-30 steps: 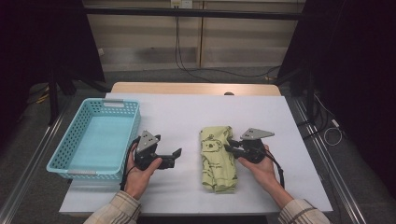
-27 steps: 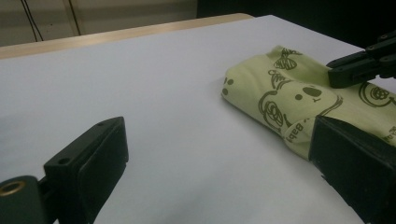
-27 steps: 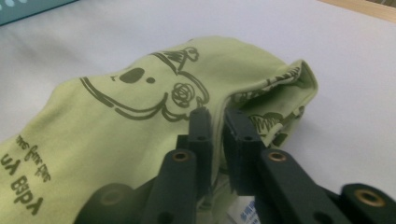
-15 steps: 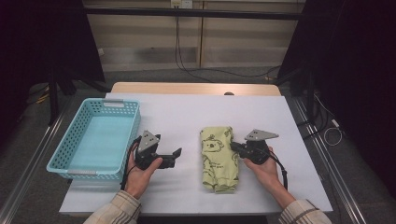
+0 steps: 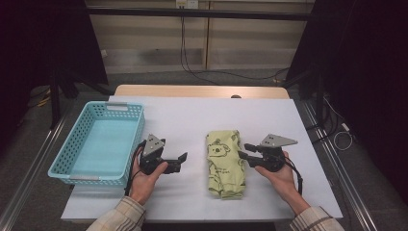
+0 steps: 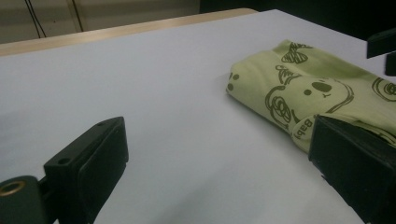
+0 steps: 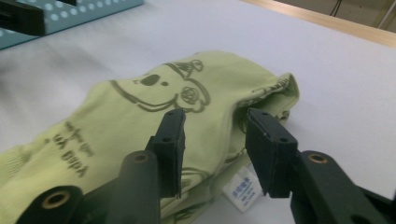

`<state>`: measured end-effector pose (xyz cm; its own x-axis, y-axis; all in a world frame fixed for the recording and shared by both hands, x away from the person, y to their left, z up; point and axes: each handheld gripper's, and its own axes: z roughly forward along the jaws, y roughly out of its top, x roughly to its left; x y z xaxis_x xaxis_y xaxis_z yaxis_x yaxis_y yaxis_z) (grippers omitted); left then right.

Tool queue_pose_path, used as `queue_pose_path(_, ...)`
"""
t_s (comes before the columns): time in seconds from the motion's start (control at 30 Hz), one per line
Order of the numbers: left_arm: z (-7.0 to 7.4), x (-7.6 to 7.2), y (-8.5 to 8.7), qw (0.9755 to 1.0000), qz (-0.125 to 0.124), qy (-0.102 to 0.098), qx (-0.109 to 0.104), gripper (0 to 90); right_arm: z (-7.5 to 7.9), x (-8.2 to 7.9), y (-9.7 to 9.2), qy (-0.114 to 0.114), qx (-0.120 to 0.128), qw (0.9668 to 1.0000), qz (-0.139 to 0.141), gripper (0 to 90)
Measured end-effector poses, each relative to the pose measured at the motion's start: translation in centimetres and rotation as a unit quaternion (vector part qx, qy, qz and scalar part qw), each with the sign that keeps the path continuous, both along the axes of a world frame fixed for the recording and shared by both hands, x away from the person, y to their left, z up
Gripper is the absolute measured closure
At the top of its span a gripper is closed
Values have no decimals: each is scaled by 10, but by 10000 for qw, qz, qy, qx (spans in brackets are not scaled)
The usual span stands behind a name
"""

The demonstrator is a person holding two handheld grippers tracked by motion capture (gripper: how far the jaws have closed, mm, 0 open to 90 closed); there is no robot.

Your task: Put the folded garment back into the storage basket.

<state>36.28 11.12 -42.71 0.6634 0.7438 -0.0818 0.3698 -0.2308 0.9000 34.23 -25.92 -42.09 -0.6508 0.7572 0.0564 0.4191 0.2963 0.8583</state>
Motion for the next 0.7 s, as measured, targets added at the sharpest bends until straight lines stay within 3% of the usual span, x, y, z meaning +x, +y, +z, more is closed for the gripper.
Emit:
queue_pose_path(0.23, 0, -1, 0, 9999, -58, -49, 96, 51, 4, -17, 4, 129, 20, 9977, 670, 460)
queue_pose_path(0.27, 0, -1, -2, 10000, -52, -26, -2, 51, 4, -20, 6, 159, 14, 9967, 791, 444)
queue_pose_path(0.33, 0, -1, -2, 10000, -48, -34, 0, 51, 4, -24, 9, 203, -6, 9954, 940, 411)
queue_pose_path(0.5, 0, -1, -1, 10000, -64, -56, 52, 51, 0, -36, 13, 386, -134, 9894, 1394, 357)
queue_pose_path(0.6, 0, -2, -3, 10000, -52, -58, 61, 51, -2, -46, 15, 502, -158, 9851, 1637, 373)
queue_pose_path(0.7, 0, -2, -3, 9998, -64, -69, 184, 51, -6, -53, 17, 551, -386, 9810, 1819, 387)
